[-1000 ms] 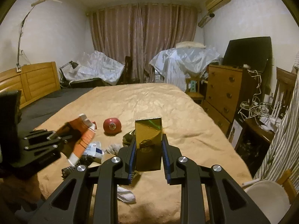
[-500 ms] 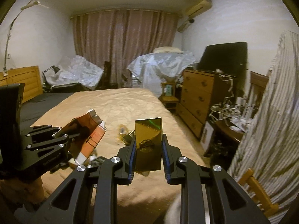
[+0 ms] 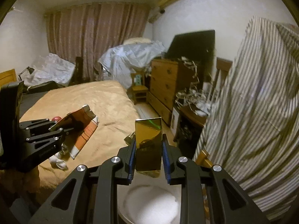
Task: Collect trash
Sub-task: 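Lift the tube with the left tool and carry it over the white bucket, then open the left tool to drop the tube into the bucket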
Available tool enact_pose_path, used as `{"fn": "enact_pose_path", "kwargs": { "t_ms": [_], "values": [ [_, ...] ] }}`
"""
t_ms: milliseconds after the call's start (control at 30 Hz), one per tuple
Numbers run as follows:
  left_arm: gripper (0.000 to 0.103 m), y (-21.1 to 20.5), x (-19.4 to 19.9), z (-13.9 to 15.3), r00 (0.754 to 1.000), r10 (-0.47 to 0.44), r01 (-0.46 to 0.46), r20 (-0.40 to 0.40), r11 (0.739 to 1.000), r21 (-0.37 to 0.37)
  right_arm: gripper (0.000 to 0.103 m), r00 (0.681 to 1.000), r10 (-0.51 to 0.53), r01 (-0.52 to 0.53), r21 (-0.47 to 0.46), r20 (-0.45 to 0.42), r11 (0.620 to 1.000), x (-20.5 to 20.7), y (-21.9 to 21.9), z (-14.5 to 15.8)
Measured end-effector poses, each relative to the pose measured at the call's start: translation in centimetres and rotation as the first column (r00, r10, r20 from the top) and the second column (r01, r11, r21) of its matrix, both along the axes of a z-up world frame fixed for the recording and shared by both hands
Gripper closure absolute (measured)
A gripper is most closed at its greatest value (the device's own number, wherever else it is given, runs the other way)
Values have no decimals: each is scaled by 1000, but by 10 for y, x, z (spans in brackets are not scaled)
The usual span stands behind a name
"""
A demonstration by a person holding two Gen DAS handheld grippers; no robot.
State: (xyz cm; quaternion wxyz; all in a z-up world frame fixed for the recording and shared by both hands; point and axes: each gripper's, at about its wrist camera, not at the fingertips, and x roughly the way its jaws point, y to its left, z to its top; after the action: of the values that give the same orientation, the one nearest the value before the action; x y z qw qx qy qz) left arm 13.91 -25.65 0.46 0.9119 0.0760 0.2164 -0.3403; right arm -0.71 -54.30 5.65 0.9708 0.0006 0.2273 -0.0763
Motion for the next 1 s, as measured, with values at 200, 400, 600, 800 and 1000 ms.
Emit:
{"fn": "enact_pose_path", "kwargs": {
  "t_ms": [200,400,600,800,1000],
  "values": [
    [95,-39,7,-14,997,-58,61,-57,997,51,77,992,-9,18,66,-126,998,11,-53,-13],
    [95,-74,13,-35,985,-114,130,-128,984,123,77,967,11,27,144,-255,989,36,-87,-46],
    [94,-99,19,-62,972,-141,175,-189,968,179,77,946,38,36,220,-323,975,46,-103,-70],
    [94,-112,24,-87,963,-146,196,-227,957,214,77,937,49,42,253,-345,966,49,-108,-88],
    [94,-118,25,-95,958,-152,207,-243,953,220,77,936,54,39,255,-348,966,51,-105,-95]
  ]
}}
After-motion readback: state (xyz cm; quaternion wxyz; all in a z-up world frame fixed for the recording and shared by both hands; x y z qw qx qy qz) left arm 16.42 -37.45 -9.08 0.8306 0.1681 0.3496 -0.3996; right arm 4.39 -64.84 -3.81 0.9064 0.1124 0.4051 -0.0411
